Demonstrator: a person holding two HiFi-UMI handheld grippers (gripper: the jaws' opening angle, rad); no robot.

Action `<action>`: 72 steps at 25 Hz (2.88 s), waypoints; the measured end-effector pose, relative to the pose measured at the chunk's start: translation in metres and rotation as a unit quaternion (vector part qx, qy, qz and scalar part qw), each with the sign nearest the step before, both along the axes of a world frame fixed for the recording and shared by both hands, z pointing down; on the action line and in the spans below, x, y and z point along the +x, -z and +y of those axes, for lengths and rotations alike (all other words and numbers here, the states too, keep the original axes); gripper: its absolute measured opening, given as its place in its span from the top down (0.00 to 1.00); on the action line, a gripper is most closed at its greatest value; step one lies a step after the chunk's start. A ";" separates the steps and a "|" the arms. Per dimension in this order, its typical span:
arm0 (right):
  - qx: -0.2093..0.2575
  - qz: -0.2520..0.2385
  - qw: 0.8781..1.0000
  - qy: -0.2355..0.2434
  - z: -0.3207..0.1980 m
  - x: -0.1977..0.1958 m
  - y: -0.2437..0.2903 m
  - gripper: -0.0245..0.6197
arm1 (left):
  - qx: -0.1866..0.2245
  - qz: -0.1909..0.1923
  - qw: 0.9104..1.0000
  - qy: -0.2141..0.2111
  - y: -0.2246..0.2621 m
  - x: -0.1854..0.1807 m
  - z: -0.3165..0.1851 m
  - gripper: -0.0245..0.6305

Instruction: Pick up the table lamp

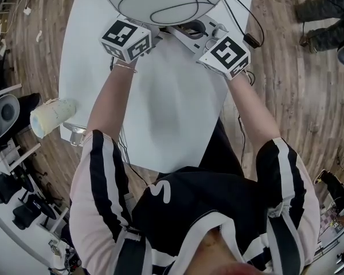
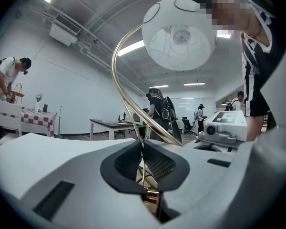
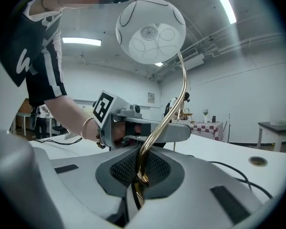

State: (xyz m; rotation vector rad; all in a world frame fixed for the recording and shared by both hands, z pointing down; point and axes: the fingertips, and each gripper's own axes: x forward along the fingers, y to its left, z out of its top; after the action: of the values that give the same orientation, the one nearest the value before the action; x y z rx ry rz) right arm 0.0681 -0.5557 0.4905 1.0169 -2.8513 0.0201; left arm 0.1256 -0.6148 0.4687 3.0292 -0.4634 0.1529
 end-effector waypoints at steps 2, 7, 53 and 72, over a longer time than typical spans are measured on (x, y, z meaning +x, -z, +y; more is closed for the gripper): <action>-0.006 -0.001 1.000 -0.007 0.001 0.001 0.000 0.92 | -0.007 0.001 1.000 0.001 0.001 -0.001 0.001 0.94; -0.011 -0.002 1.000 0.000 0.008 -0.006 0.004 0.92 | -0.026 0.009 1.000 0.008 0.001 -0.008 0.006 0.94; -0.011 -0.035 0.999 0.020 0.188 -0.156 0.162 0.93 | -0.027 0.026 0.995 0.092 0.154 -0.180 0.183 0.93; 0.008 -0.049 0.998 0.049 0.274 -0.161 0.191 0.93 | -0.007 0.031 0.992 0.123 0.184 -0.190 0.269 0.93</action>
State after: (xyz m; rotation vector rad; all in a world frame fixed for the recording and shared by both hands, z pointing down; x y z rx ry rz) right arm -0.0928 -0.2820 0.2996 0.9010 -2.9920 0.0390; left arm -0.0643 -0.3460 0.2844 2.9202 -0.8181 0.0481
